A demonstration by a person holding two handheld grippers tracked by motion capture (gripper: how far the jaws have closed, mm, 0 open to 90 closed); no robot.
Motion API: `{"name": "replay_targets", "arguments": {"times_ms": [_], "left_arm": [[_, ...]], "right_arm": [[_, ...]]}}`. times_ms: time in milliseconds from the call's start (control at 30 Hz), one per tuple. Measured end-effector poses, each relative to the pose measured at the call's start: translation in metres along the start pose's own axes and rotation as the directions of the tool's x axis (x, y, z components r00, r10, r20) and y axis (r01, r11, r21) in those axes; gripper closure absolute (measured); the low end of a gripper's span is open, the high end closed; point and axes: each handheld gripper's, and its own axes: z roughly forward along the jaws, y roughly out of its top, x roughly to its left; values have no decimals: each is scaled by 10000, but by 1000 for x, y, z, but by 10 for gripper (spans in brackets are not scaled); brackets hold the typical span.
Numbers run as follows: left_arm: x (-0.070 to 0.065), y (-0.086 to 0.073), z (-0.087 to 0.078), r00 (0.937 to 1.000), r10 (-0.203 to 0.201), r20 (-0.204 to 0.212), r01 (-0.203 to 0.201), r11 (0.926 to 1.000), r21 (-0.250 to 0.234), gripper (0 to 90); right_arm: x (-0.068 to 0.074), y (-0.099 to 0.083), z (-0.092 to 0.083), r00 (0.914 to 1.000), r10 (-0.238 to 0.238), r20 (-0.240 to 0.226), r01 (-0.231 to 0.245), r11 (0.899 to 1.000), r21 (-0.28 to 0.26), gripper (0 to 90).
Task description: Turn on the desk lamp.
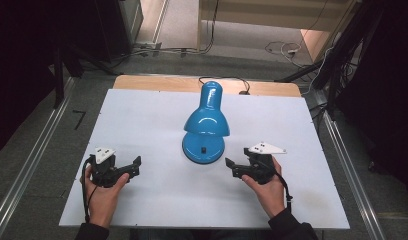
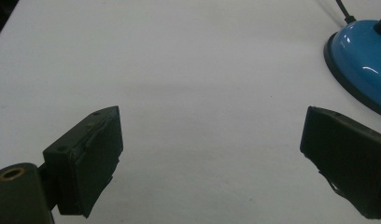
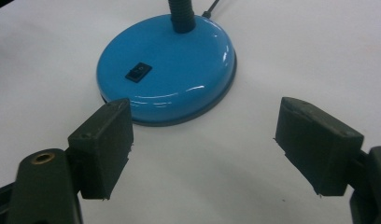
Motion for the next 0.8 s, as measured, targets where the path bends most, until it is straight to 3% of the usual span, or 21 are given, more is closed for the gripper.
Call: {"name": "replay_targets", "arguments": {"times_ms": [100,200,300,600,700,800], "left_arm": [[-3,0,2,9997,245,-51,-244,9996,105,61],[-4,1,-1,9998,175,-2,-175,9998,-79,61],[-2,0,1,10000,11,55,-11,10000,38,60],[-2,0,-3,9996,293,18,-292,9995,-68,61],[-3,1,-7,9997,200,107,-198,9995,-226,61],[-3,0,-4,9997,240,82,-240,9997,-67,61]], "right_arm": [[4,3,5,9997,-39,-247,39,10000,10,184],[7,6,5,9995,-108,-295,106,9999,-86,191],[7,8,7,9993,-38,-368,31,9998,-175,199],[14,13,15,9990,-164,-405,157,9997,-182,204],[16,15,16,9989,-235,-400,228,9996,-179,206],[19,16,19,9990,-236,-383,230,9996,-170,212]]}}
